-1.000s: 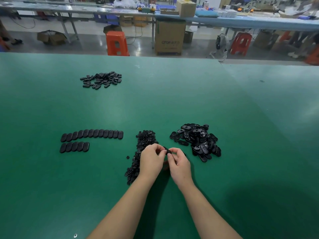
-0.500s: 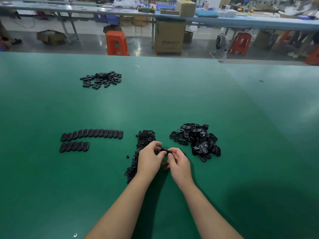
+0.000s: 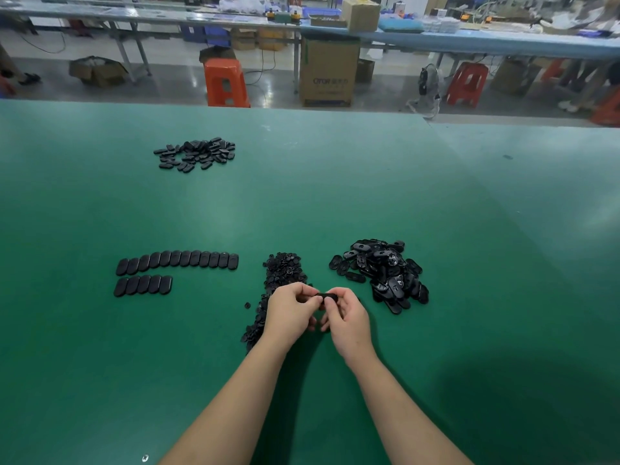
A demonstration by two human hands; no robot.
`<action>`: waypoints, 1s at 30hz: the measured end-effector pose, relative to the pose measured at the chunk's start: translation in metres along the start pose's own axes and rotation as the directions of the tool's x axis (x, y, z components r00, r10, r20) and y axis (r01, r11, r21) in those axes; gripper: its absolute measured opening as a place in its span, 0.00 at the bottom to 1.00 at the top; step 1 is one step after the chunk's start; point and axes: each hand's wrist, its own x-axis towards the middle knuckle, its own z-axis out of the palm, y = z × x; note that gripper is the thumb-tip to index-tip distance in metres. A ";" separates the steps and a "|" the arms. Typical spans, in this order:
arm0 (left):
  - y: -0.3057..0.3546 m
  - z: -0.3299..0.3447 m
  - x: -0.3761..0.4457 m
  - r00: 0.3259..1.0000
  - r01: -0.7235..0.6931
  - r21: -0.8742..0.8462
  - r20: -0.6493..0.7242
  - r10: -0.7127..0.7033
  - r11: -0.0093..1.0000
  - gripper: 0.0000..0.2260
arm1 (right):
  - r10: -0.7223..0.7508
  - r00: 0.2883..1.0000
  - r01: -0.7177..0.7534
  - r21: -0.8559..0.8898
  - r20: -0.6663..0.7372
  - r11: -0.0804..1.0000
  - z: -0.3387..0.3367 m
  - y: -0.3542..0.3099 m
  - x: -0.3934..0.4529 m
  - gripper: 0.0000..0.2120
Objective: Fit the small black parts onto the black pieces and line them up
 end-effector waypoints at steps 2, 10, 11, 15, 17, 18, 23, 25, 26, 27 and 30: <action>0.001 0.000 -0.002 1.000 -0.007 0.023 -0.003 0.007 1.000 0.03 | 0.002 1.000 -0.002 -0.009 0.000 1.000 0.000 0.001 0.000 0.06; 0.004 0.006 -0.008 0.998 -0.034 0.102 -0.045 0.039 0.994 0.02 | 0.026 0.999 -0.026 -0.006 -0.025 1.000 -0.001 0.000 0.000 0.05; 0.004 0.007 -0.009 0.998 -0.029 0.105 -0.051 0.035 0.994 0.02 | 0.023 0.999 -0.024 -0.014 -0.028 1.000 0.000 0.000 0.000 0.05; 0.000 0.009 -0.010 0.996 -0.020 0.114 -0.089 0.030 0.993 0.02 | 0.019 0.999 -0.020 -0.026 -0.034 0.999 0.001 0.001 0.000 0.07; 0.000 0.010 -0.010 0.995 -0.020 0.093 -0.094 0.029 0.995 0.03 | 0.018 0.999 -0.019 -0.034 -0.035 0.999 0.001 0.001 0.000 0.06; 0.001 0.011 -0.009 0.995 -0.023 0.084 -0.092 0.031 0.996 0.03 | 0.016 0.999 -0.017 -0.032 -0.038 0.999 0.001 0.001 0.000 0.06; -0.001 0.010 -0.008 0.994 -0.083 0.122 -0.056 0.091 0.989 0.03 | 0.006 0.998 -0.006 -0.008 -0.061 1.000 0.001 0.000 -0.002 0.06; -0.003 0.009 -0.007 0.992 -0.117 0.181 -0.034 0.125 0.976 0.03 | -0.001 0.998 0.000 -0.016 -0.065 1.000 0.001 -0.001 -0.002 0.06; -0.004 0.009 -0.007 0.989 -0.136 0.211 -0.030 0.146 0.968 0.03 | -0.004 0.998 0.003 -0.023 -0.069 1.000 0.001 -0.001 -0.002 0.06; -0.004 0.009 -0.007 0.986 -0.155 0.236 -0.030 0.166 0.959 0.03 | -0.005 0.997 0.003 -0.026 -0.072 1.000 0.001 -0.001 -0.002 0.06; -0.006 0.009 -0.007 0.970 -0.224 0.294 -0.024 0.242 0.929 0.04 | 0.001 0.998 -0.003 -0.023 -0.070 1.000 0.001 -0.001 -0.001 0.05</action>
